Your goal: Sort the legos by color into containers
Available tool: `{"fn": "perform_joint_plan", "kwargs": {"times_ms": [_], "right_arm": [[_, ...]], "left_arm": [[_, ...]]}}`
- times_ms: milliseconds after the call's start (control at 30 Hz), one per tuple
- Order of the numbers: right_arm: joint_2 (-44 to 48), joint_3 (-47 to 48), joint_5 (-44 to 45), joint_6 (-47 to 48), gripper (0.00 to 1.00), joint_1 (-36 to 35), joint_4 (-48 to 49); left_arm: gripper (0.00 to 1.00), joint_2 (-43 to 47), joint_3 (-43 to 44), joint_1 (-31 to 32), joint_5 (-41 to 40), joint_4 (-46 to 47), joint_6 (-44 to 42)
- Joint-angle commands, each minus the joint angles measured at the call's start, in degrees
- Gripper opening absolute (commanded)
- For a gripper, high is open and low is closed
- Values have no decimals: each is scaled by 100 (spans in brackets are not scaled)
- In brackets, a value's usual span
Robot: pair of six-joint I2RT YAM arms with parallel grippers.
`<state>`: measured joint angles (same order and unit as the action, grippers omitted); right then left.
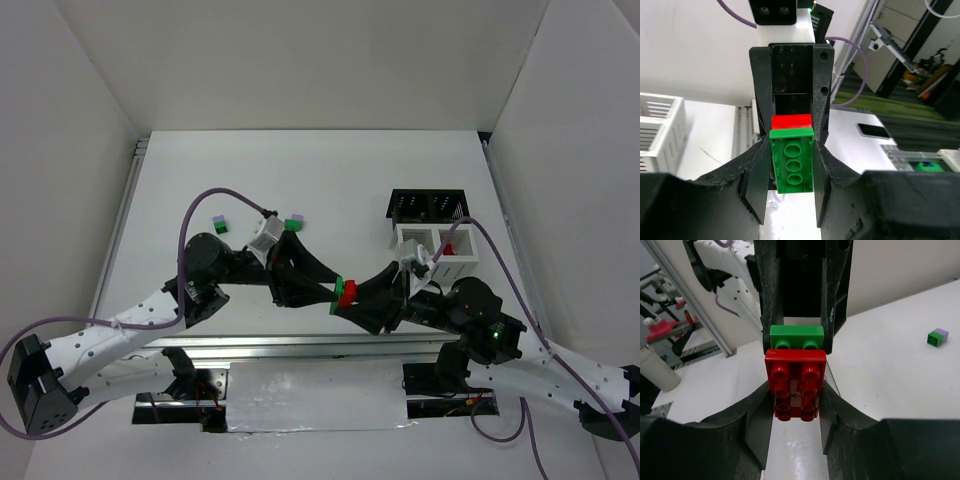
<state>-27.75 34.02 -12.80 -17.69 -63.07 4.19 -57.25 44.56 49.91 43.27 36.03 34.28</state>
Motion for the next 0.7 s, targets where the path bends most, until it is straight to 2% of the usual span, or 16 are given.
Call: {"fn": "perform_joint_plan", "kwargs": {"times_ms": [0,167,333,400,433,467,500,533,633,667], "right_arm": [[190,-149,434,169,0,58,566],[235,-291,366,188,0,776,311],[-2,-440,-206,-76,0,1849,276],[-142,-379,458,-313,0,2401,14],[-456,-187,1054,-496,0,2587,-493],[-703,15,2539,-1046,0,2807,-994],[-1028,234,3033,-1304,0,3444,-1460],[-1675,698,3299,-1507,0,3816,-2352],[-2382,1079,3617,-1974,0,4800,-3071],[-2402,1080,3739,-2079,0,4873,-3116]], "left_arm": [[0,310,9,1,-176,-24,-472],[0,619,-78,-236,-714,-693,-897],[0,733,-289,-649,-1046,-579,-756],[0,768,-272,-676,-1372,-894,-800],[0,777,-228,-676,-1608,-1105,-826],[0,777,-124,-676,-2002,-1298,-844],[0,768,-53,-676,-2137,-1483,-923],[0,768,9,-676,-2295,-1876,-932],[0,751,193,-676,-2788,-2327,-941],[0,742,211,-676,-2902,-2407,-897]]}}
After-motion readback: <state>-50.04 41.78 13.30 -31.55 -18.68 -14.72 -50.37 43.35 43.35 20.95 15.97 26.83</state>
